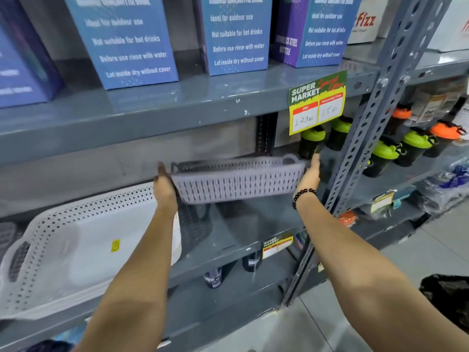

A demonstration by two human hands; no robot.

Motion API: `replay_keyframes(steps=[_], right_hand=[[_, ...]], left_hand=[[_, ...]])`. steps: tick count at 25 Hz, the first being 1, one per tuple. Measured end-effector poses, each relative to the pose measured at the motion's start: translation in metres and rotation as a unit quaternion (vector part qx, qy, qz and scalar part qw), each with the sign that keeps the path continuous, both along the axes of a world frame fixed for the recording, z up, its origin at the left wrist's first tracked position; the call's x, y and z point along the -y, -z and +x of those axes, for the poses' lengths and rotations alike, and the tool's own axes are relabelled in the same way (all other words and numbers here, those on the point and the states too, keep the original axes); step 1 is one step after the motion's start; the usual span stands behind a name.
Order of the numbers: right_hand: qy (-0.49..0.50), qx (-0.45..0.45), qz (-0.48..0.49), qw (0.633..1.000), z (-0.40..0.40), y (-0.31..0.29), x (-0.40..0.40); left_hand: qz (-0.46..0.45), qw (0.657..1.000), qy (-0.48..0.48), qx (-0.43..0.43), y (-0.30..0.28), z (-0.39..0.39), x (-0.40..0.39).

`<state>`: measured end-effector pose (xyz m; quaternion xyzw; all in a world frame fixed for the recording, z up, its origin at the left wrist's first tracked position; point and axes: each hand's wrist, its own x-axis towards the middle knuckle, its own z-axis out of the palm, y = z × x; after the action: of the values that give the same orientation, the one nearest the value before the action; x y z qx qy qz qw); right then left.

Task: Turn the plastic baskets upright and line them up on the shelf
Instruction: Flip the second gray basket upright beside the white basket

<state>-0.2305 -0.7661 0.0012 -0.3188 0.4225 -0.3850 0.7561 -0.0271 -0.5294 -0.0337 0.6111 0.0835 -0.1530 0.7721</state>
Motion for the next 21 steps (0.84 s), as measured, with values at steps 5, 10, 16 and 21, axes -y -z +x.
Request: replay_keyframes(steps=[5,10,16,21], right_hand=[[-0.067,-0.220,-0.088,0.969,-0.010,0.020,0.007],[-0.114,-0.368,-0.194,0.902,-0.020,0.025,0.015],[-0.145,-0.451,-0.255,0.843,-0.018,0.030,0.020],[-0.133,-0.458,-0.258,0.841,-0.015,0.044,0.020]], left_hand=[[0.278,0.953,0.086,0.085,-0.027,-0.035,-0.009],[0.550,0.807,0.076,0.200,-0.033,-0.074,-0.003],[0.609,0.754,0.061,0.238,-0.005,-0.090,-0.007],[0.615,0.740,0.065,0.264,0.003,-0.095,-0.009]])
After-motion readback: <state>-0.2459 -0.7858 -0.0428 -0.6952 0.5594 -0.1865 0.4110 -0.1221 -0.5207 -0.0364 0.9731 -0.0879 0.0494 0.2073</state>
